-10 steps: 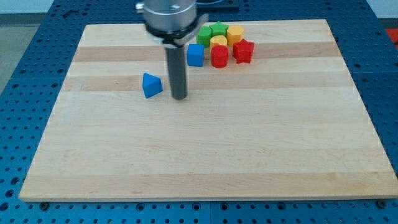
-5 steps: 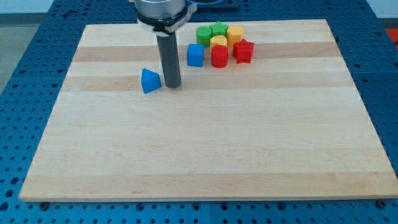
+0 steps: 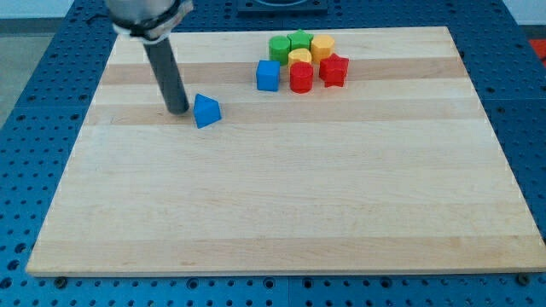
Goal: Push the blue triangle a bit right
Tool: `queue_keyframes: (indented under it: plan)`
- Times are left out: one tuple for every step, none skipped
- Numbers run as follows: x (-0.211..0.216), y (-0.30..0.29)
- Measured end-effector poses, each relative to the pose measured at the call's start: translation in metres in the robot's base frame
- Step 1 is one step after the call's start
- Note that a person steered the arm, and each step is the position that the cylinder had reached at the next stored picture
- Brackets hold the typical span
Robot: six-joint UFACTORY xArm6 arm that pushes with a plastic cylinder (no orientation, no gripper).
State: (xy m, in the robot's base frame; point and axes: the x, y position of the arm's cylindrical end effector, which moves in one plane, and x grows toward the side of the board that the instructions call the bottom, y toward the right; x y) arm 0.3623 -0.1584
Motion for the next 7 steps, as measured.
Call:
queue_keyframes:
  plan:
    - [-0.005, 0.000]
    - [-0.005, 0.018]
    - [-0.005, 0.018]
    - [-0.002, 0.010]
    - [0.006, 0.024]
    - [0.008, 0.034]
    - [0.014, 0.031]
